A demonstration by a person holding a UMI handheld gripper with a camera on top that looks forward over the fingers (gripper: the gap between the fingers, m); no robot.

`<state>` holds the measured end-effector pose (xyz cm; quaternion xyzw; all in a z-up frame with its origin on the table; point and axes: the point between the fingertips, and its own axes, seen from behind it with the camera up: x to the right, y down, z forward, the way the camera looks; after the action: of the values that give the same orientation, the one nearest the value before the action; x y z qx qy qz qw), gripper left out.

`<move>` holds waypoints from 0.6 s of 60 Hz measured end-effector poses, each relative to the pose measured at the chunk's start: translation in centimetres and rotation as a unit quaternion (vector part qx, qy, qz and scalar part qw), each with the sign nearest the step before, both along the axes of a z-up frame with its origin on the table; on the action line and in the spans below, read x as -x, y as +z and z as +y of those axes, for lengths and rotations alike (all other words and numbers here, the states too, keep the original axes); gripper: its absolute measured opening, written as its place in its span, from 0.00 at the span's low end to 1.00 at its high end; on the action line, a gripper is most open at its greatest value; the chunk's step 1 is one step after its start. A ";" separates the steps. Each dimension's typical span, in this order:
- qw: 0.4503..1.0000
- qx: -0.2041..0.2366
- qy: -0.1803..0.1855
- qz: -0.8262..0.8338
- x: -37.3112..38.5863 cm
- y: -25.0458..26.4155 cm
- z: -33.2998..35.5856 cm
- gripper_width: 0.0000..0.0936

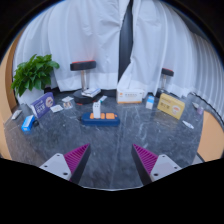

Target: Unplug charger

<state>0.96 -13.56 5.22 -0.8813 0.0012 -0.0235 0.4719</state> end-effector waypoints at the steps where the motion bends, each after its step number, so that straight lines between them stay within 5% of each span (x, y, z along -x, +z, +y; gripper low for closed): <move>1: 1.000 -0.006 0.002 -0.001 0.7 0.0 1.1 0.92; 15: 0.999 -0.045 0.019 -0.008 6.0 0.2 14.6 0.90; 23: 0.999 -0.043 0.014 -0.002 6.4 -1.4 19.7 0.79; 28: 0.999 -0.042 0.015 -0.004 6.4 -2.5 21.6 0.64; 36: 0.999 -0.050 0.004 -0.018 5.8 -3.3 22.8 0.21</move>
<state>-4.81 9.19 1.92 -0.8563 -0.0097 -0.0372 0.5150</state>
